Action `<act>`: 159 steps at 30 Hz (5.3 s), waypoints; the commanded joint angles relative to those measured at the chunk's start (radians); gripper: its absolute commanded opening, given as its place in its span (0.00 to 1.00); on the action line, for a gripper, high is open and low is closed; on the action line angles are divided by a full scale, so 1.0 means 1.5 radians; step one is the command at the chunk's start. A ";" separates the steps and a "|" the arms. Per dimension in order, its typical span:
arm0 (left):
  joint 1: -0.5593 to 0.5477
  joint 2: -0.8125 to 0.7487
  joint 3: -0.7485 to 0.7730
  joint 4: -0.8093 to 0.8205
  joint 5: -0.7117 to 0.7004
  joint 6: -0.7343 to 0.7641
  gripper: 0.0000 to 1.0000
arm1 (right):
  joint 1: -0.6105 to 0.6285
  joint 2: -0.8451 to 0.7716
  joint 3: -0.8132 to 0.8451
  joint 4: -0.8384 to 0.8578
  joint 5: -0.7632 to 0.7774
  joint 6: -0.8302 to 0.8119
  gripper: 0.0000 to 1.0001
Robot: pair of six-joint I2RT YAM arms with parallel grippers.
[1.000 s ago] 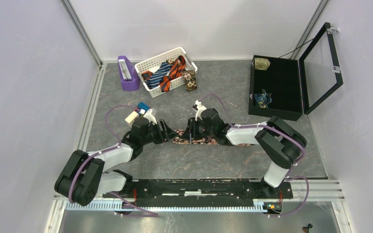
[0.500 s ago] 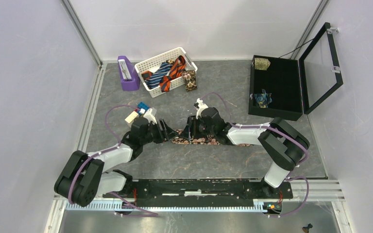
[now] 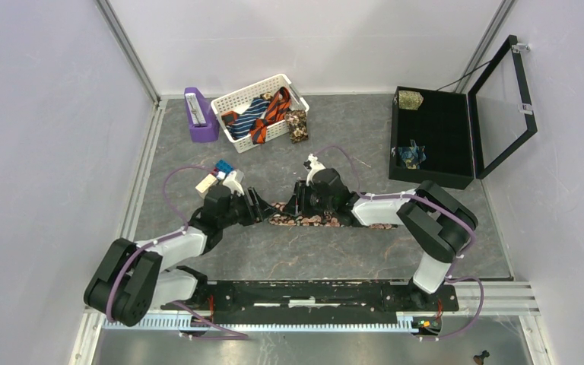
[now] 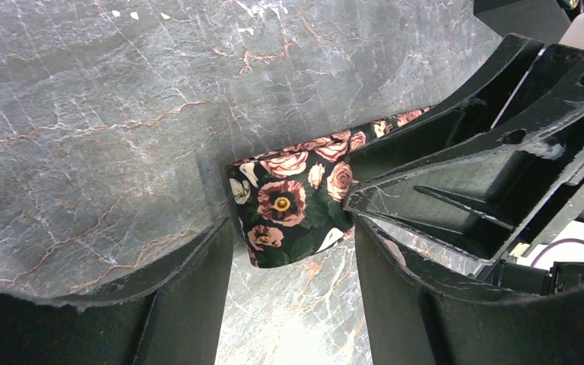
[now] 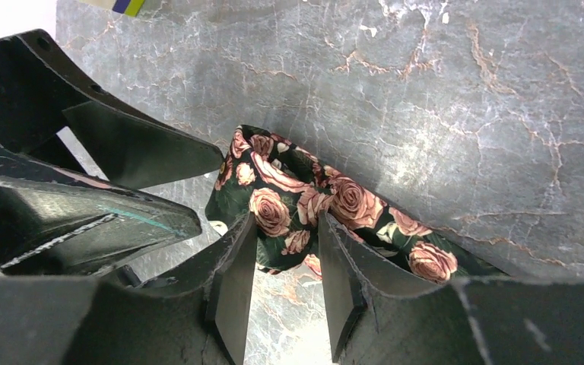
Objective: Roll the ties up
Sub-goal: Roll the tie at the center of the board.
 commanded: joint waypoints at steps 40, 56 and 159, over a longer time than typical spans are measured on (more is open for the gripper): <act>0.006 0.178 -0.033 0.203 0.094 -0.098 0.44 | 0.005 0.035 -0.046 0.089 -0.019 0.010 0.33; 0.004 0.138 0.007 0.111 0.076 -0.051 0.08 | 0.005 0.017 -0.044 0.079 -0.016 0.002 0.34; -0.439 0.446 0.653 -0.795 -0.669 0.056 0.28 | -0.174 -0.214 -0.192 0.028 -0.042 -0.080 0.25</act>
